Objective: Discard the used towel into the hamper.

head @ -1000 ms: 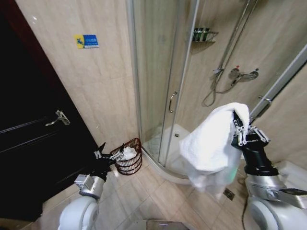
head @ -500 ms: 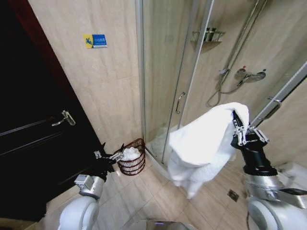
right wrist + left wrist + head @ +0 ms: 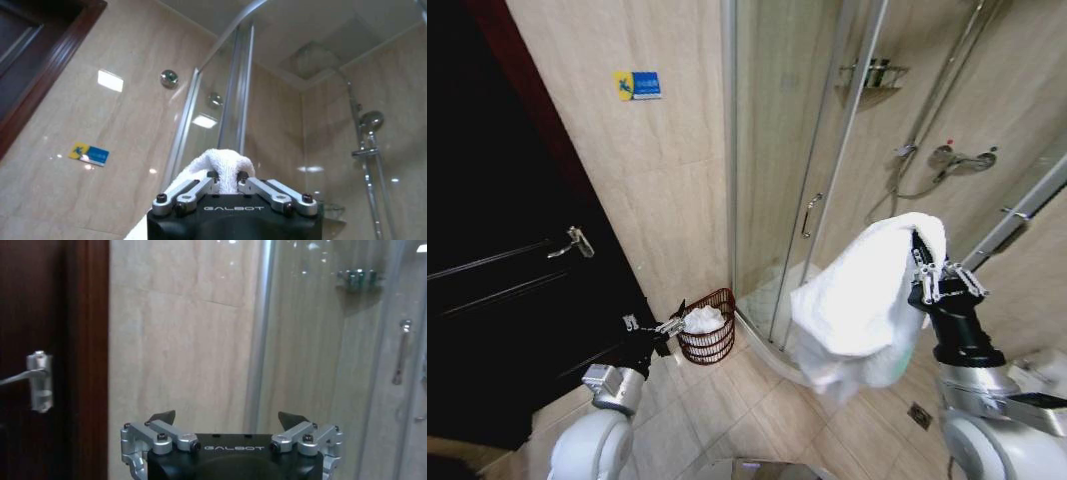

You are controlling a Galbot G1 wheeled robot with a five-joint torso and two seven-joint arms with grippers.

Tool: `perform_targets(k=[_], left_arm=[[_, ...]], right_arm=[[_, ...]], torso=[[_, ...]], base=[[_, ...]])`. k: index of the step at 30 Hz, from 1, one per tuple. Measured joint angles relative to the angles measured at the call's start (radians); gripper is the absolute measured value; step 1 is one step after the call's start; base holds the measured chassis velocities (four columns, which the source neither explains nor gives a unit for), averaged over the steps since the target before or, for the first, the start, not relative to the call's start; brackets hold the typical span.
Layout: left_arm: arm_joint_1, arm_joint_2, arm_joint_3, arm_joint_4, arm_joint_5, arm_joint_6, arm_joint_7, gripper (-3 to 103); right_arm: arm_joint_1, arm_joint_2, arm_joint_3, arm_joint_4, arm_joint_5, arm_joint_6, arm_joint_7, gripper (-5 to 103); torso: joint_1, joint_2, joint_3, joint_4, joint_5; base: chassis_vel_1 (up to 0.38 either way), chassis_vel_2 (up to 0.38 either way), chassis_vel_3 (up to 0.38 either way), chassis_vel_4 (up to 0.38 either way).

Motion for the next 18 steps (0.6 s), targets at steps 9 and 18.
perform_targets(k=[9, 18], left_arm=[[0.000, 0.000, 0.000, 0.000, 0.000, 0.000, 0.000, 100], [0.000, 0.000, 0.000, 0.000, 0.000, 0.000, 0.000, 100]], right_arm=[[0.000, 0.000, 0.002, 0.000, -0.003, -0.004, 0.004, 8], [0.000, 0.000, 0.006, 0.000, -0.009, -0.004, 0.005, 8]], torso=[[0.000, 0.000, 0.000, 0.0000, 0.0001], [0.000, 0.000, 0.000, 0.0007, -0.0001]], base=[[0.088, 0.090, 0.098, 0.088], [0.114, 0.124, 0.116, 0.116]])
